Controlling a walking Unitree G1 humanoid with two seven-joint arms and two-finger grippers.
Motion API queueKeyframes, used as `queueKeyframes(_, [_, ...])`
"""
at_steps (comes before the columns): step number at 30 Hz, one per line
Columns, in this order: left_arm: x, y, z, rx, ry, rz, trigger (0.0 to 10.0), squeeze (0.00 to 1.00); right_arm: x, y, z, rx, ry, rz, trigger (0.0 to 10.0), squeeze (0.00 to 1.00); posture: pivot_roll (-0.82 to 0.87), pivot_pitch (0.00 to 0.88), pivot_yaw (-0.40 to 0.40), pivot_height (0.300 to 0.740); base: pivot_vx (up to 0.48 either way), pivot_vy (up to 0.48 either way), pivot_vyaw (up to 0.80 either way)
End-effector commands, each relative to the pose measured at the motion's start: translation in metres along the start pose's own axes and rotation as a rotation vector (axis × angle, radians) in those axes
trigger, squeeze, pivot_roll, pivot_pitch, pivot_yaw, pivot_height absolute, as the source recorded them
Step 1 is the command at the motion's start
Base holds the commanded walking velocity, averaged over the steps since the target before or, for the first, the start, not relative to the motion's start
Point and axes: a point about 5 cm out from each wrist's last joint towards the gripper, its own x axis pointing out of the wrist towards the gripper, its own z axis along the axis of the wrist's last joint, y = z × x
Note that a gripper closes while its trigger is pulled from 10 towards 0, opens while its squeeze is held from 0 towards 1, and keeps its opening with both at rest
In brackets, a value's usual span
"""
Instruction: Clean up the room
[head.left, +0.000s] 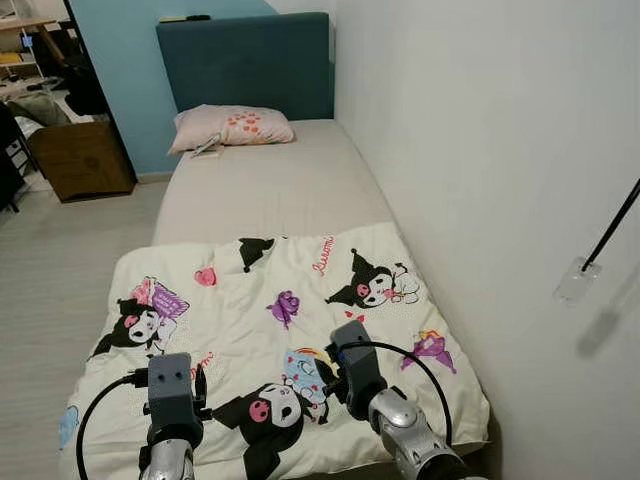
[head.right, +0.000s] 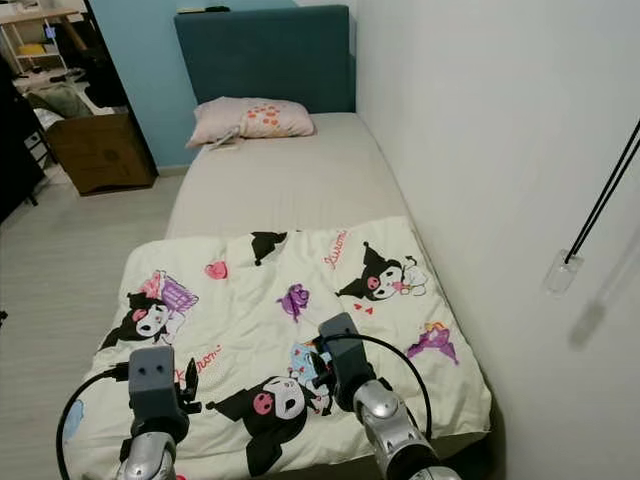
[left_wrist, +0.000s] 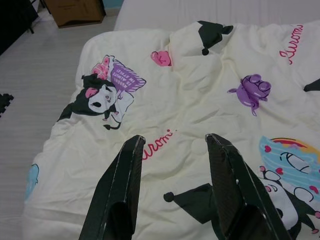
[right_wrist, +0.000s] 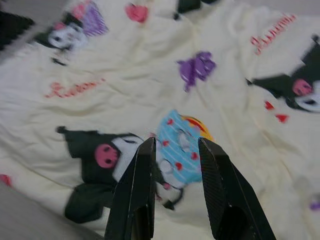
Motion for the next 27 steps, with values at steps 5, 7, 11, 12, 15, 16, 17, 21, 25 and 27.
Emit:
queueKeyframes(5, [-0.001, 0.003, -0.003, 0.037, 0.019, -0.032, 10.0, 0.0, -0.002, -0.011, -0.009, 0.03, 0.078, -0.109, 10.0, 0.0, 0.02, 0.033, 0.002, 0.74, 0.0, 0.0, 0.0])
queueKeyframes(7, [-0.001, 0.003, -0.004, 0.056, 0.022, -0.047, 10.0, 0.0, -0.004, -0.015, -0.011, 0.086, 0.072, -0.153, 10.0, 0.0, 0.02, 0.034, 0.011, 0.74, 0.0, 0.0, 0.0])
queueKeyframes(11, [0.0, 0.002, -0.006, 0.076, 0.034, -0.061, 10.0, 0.0, -0.005, -0.016, -0.012, 0.094, 0.064, -0.164, 10.0, 0.0, 0.02, 0.033, 0.017, 0.74, 0.0, 0.0, 0.0])
queueKeyframes(12, [0.0, 0.001, -0.006, 0.087, 0.035, -0.078, 10.0, 0.0, -0.006, -0.016, -0.012, 0.095, 0.062, -0.169, 10.0, 0.0, 0.02, 0.033, 0.017, 0.74, 0.0, 0.0, 0.0])
queueKeyframes(15, [0.001, -0.002, -0.006, 0.091, 0.036, -0.1, 10.0, 0.0, -0.006, -0.017, -0.013, 0.097, 0.062, -0.177, 10.0, 0.0, 0.02, 0.032, 0.02, 0.74, 0.0, 0.0, 0.0])
queueKeyframes(16, [0.001, -0.002, -0.006, 0.091, 0.036, -0.1, 10.0, 0.0, -0.006, -0.017, -0.013, 0.097, 0.062, -0.177, 10.0, 0.0, 0.02, 0.032, 0.02, 0.74, 0.0, 0.0, 0.0])
queueKeyframes(17, [0.001, -0.002, -0.006, 0.084, 0.034, -0.096, 10.0, 0.0, -0.006, -0.017, -0.013, 0.098, 0.061, -0.179, 10.0, 0.0, 0.02, 0.032, 0.02, 0.74, 0.0, 0.0, 0.0])
queueKeyframes(21, [0.002, -0.002, -0.005, 0.076, 0.03, -0.082, 10.0, 0.0, -0.005, -0.016, -0.011, 0.091, 0.049, -0.176, 10.0, 0.0, 0.02, 0.031, 0.019, 0.74, 0.0, 0.0, 0.0])
queueKeyframes(25, [0.002, 0.0, -0.004, 0.078, 0.022, -0.066, 10.0, 0.0, -0.004, -0.015, -0.009, 0.083, 0.045, -0.164, 10.0, 0.0, 0.02, 0.031, 0.014, 0.74, 0.0, 0.0, 0.0])
queueKeyframes(27, [0.002, 0.001, -0.003, 0.078, 0.019, -0.059, 10.0, 0.0, -0.004, -0.014, -0.008, 0.075, 0.043, -0.156, 10.0, 0.0, 0.02, 0.031, 0.012, 0.74, 0.0, -0.214, 0.0])
